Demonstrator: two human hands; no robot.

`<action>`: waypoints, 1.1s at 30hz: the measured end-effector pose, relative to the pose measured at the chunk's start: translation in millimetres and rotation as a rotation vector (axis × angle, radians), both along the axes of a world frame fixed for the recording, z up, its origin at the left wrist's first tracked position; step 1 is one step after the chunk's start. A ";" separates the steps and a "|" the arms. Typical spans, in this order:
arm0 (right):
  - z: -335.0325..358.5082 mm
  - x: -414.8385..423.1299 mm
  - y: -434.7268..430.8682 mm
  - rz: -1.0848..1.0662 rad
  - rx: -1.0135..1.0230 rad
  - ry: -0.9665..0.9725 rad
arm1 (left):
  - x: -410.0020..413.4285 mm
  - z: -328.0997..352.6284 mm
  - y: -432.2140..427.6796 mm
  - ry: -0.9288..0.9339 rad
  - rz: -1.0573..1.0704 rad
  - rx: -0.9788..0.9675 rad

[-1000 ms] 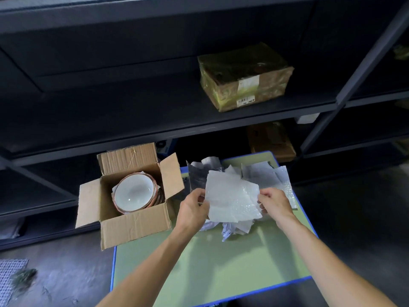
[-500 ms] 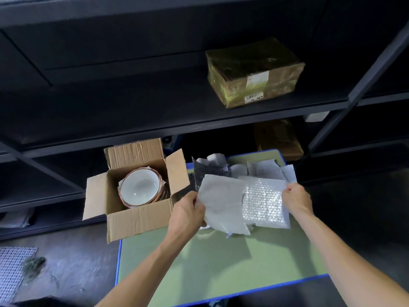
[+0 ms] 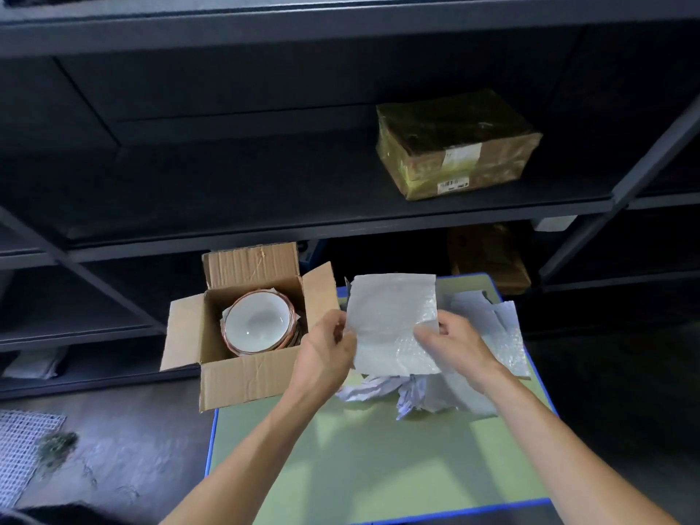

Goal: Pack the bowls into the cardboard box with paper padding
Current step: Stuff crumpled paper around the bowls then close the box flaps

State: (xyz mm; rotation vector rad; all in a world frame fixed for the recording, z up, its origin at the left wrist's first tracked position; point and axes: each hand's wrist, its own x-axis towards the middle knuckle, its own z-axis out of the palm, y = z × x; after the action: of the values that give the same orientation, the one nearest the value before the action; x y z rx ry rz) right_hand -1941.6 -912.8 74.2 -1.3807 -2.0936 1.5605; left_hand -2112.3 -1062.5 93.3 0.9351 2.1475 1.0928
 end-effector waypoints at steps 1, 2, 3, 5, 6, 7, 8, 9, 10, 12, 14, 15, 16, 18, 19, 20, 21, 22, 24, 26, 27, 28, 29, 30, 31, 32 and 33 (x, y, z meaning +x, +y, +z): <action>4.2 -4.5 -1.2 0.015 -0.021 0.042 | -2.5 2.0 -4.4 -0.014 0.004 0.016; 9.3 -9.5 -1.9 0.031 -0.027 0.073 | -5.5 4.5 -8.8 -0.023 0.021 0.038; 16.4 -14.3 -2.8 0.046 -0.018 0.097 | -10.1 6.6 -13.3 -0.031 0.051 0.060; 32.2 -25.2 -4.0 0.107 0.014 0.119 | -25.2 9.4 -21.3 -0.024 0.129 0.087; 40.7 -32.3 -5.3 0.150 0.022 0.119 | -35.6 8.9 -24.8 -0.005 0.161 0.085; 50.2 -40.5 -8.2 0.191 0.035 0.120 | -47.1 7.9 -28.3 0.023 0.186 0.069; 56.6 -49.5 -10.1 0.221 0.073 0.099 | -58.8 6.9 -32.3 0.060 0.201 0.047; 61.5 -58.5 -12.1 0.238 0.130 0.067 | -70.2 4.7 -36.6 0.107 0.205 0.029; 65.4 -68.0 -13.5 0.242 0.198 0.024 | -80.0 3.7 -41.1 0.158 0.197 0.009; 77.3 -87.2 -20.1 0.251 0.322 -0.055 | -95.6 -0.8 -49.5 0.251 0.150 -0.052; 90.3 -104.8 -28.6 0.262 0.402 -0.101 | -106.7 -6.8 -54.1 0.338 0.067 -0.090; 97.2 -112.4 -34.0 0.267 0.432 -0.125 | -110.6 -8.6 -54.2 0.367 0.023 -0.087; 101.5 -119.8 -38.3 0.266 0.465 -0.159 | -114.5 -9.7 -52.4 0.384 -0.012 -0.074; 107.3 -132.8 -46.8 0.268 0.565 -0.226 | -121.2 -10.2 -44.8 0.397 -0.042 -0.055; 109.5 -139.4 -51.0 0.276 0.621 -0.254 | -123.8 -11.2 -40.1 0.399 -0.055 -0.062; 110.8 -146.7 -54.3 0.283 0.666 -0.273 | -124.9 -10.8 -35.1 0.394 -0.088 -0.083; 113.1 -154.0 -57.8 0.294 0.695 -0.291 | -124.8 -12.9 -30.1 0.381 -0.150 -0.096; 115.1 -161.4 -60.7 0.307 0.710 -0.305 | -121.8 -13.5 -26.5 0.354 -0.220 -0.112; 119.4 -174.9 -66.7 0.337 0.706 -0.330 | -113.3 -14.3 -23.1 0.328 -0.310 -0.115; 122.1 -184.5 -72.0 0.357 0.697 -0.351 | -109.7 -19.9 -23.1 0.357 -0.322 -0.091; 123.7 -187.4 -74.3 0.356 0.680 -0.362 | -110.9 -24.4 -23.9 0.359 -0.320 -0.073; 124.9 -189.6 -75.7 0.350 0.655 -0.371 | -113.4 -27.1 -25.6 0.346 -0.313 -0.068; 126.8 -190.5 -76.8 0.345 0.627 -0.384 | -116.7 -31.5 -26.9 0.335 -0.308 -0.053; 128.3 -191.8 -77.0 0.345 0.598 -0.398 | -120.3 -33.5 -28.9 0.330 -0.295 -0.054; 130.3 -193.1 -77.1 0.349 0.565 -0.417 | -124.6 -37.9 -30.3 0.332 -0.283 -0.049; 131.0 -195.1 -76.7 0.356 0.534 -0.436 | -128.1 -38.7 -31.8 0.339 -0.277 -0.056; 130.5 -197.8 -76.0 0.360 0.515 -0.457 | -132.0 -39.1 -32.0 0.354 -0.278 -0.056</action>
State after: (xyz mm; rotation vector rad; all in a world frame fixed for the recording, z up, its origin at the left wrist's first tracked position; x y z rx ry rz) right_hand -2139.4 -988.8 204.7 -1.2957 -2.8734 0.7200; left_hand -2244.3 -1094.5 54.1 1.4385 2.2160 0.7717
